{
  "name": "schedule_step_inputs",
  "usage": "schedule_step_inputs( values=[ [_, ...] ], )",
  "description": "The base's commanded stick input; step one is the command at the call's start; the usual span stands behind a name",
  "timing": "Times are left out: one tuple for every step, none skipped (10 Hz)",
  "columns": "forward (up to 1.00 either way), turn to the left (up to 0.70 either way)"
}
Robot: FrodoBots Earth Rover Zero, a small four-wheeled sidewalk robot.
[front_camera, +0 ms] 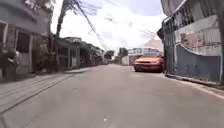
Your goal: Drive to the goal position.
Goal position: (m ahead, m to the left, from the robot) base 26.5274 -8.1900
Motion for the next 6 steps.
schedule_step_inputs(
  values=[
    [1.0, 0.0],
    [1.0, 0.0],
    [1.0, 0.0],
    [1.0, 0.0],
    [1.0, 0.0],
    [1.0, 0.0]
  ],
)
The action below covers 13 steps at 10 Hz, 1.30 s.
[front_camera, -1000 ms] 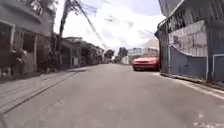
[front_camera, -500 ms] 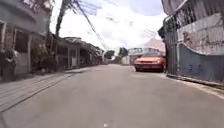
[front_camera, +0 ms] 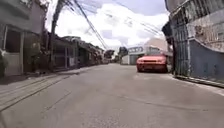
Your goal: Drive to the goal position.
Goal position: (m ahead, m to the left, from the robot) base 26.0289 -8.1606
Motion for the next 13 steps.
schedule_step_inputs(
  values=[
    [1.0, 0.0],
    [1.0, 0.0],
    [1.0, 0.0],
    [1.0, 0.0],
    [1.0, 0.0],
    [1.0, 0.0],
    [1.0, 0.0],
    [1.0, 0.0],
    [1.0, -0.11],
    [1.0, -0.26],
    [1.0, -0.27],
    [1.0, 0.0],
    [1.0, 0.0]
  ],
)
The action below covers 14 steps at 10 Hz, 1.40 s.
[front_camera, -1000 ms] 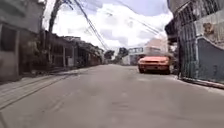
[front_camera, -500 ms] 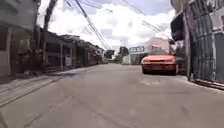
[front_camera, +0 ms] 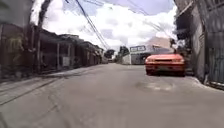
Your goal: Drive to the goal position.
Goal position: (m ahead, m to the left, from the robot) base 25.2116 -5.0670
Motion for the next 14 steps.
schedule_step_inputs(
  values=[
    [1.0, 0.0],
    [1.0, 0.0],
    [1.0, 0.0],
    [1.0, 0.0],
    [1.0, 0.0],
    [1.0, 0.0],
    [1.0, 0.0],
    [1.0, 0.0],
    [1.0, 0.0],
    [1.0, 0.0],
    [1.0, 0.0],
    [1.0, 0.0],
    [1.0, 0.0],
    [1.0, 0.0]
  ],
)
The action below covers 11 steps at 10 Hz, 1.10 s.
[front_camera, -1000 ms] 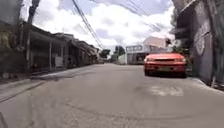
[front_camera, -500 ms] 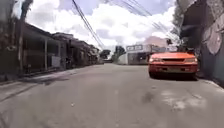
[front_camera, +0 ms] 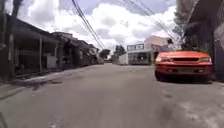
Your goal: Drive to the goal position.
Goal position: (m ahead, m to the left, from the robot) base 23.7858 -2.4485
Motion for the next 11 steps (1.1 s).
schedule_step_inputs(
  values=[
    [1.0, 0.0],
    [1.0, 0.0],
    [1.0, 0.0],
    [1.0, 0.0],
    [1.0, 0.0],
    [1.0, 0.0],
    [1.0, 0.0],
    [1.0, 0.0],
    [1.0, 0.0],
    [1.0, 0.0],
    [1.0, 0.0]
  ],
)
